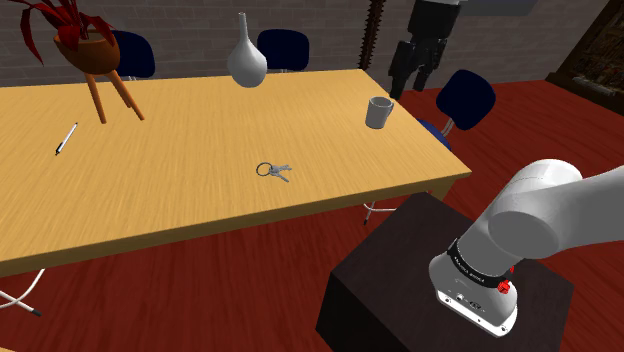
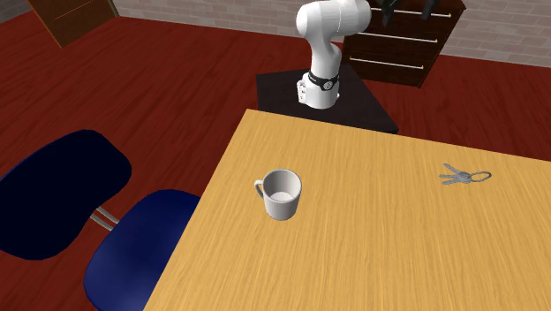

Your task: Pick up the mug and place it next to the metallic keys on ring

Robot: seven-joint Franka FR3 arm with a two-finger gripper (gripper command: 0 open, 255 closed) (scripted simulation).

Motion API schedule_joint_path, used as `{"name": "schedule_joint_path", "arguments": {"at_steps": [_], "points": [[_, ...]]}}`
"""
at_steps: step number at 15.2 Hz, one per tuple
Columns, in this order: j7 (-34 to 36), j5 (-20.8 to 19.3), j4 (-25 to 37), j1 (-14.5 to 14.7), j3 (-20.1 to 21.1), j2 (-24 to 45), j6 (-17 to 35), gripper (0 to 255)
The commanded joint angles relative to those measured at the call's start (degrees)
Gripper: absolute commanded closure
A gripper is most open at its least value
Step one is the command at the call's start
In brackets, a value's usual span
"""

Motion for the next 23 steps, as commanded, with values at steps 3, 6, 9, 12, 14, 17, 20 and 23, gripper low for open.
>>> {"name": "schedule_joint_path", "arguments": {"at_steps": [3,6,9,12,14,17,20,23], "points": [[-1.92,-1.44,-0.93,-0.67,-1.27,1.9,2.74,0],[-4.67,-3.45,-1.8,-1.68,-3.17,5.23,6.9,0],[-7.27,-5.25,-2.04,-2.66,-5.06,9.1,11.07,0],[-9.75,-6.8,-1.63,-3.6,-6.91,13.45,15.15,0],[-11.35,-7.68,-0.99,-4.18,-8.13,16.59,17.78,0],[-13.71,-8.71,0.51,-4.97,-9.92,21.61,21.54,0],[-16.06,-9.35,2.66,-5.73,-11.61,26.93,25.01,0],[-18.44,-9.55,5.45,-6.46,-13.17,32.51,28.11,0]]}}
